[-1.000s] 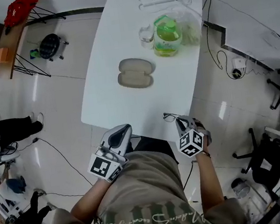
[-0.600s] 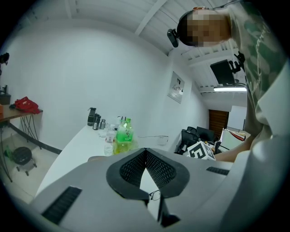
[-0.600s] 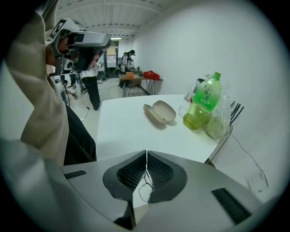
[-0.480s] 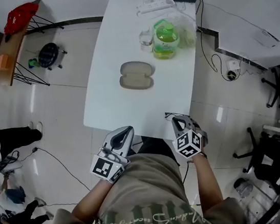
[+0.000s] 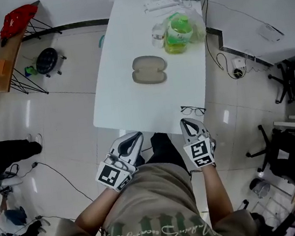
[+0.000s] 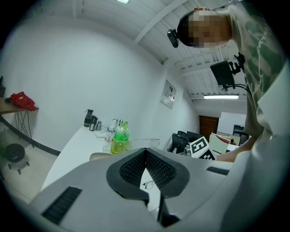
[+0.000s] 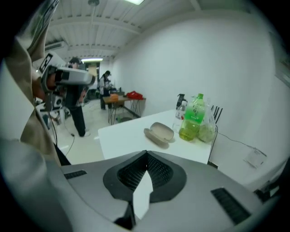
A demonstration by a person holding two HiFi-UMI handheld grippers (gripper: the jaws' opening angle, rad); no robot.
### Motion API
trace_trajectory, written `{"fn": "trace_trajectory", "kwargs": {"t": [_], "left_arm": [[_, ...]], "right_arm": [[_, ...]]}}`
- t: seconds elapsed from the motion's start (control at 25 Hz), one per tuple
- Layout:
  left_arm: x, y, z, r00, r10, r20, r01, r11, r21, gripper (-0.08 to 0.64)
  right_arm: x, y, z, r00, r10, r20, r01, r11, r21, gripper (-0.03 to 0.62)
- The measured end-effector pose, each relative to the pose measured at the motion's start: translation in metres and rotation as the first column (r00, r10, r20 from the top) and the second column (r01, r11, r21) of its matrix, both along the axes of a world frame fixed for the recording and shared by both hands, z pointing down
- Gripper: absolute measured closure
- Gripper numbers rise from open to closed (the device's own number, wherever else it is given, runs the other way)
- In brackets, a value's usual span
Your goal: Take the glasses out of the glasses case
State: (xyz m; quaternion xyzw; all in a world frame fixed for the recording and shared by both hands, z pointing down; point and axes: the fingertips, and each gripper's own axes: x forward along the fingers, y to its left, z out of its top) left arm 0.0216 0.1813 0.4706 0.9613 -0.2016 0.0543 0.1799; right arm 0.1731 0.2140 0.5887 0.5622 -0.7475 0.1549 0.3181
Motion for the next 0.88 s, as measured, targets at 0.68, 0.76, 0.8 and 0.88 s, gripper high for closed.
{"fn": "trace_trajectory", "kwargs": {"t": [0.68, 0.76, 0.8, 0.88], "left_arm": [[-0.092, 0.058, -0.022, 0.989, 0.041, -0.143, -0.042, 0.999, -0.003, 0.552], [-0.091, 0.068, -0.023, 0.988, 0.049, -0.144, -0.049, 0.999, 0.000, 0.552], [-0.091, 0.073, -0.024, 0.988, 0.049, -0.145, -0.049, 0.999, 0.003, 0.552], [-0.091, 0.085, -0.029, 0.988, 0.042, -0.148, -0.041, 0.999, 0.013, 0.552]], "right_arm": [[-0.137, 0.084, -0.105, 0.928, 0.262, 0.264, -0.347, 0.867, 0.358, 0.580], [-0.144, 0.090, -0.116, 0.935, 0.245, 0.255, -0.331, 0.859, 0.391, 0.580], [-0.147, 0.092, -0.121, 0.940, 0.233, 0.248, -0.320, 0.857, 0.405, 0.580], [-0.152, 0.098, -0.126, 0.947, 0.205, 0.246, -0.296, 0.854, 0.427, 0.580]]}}
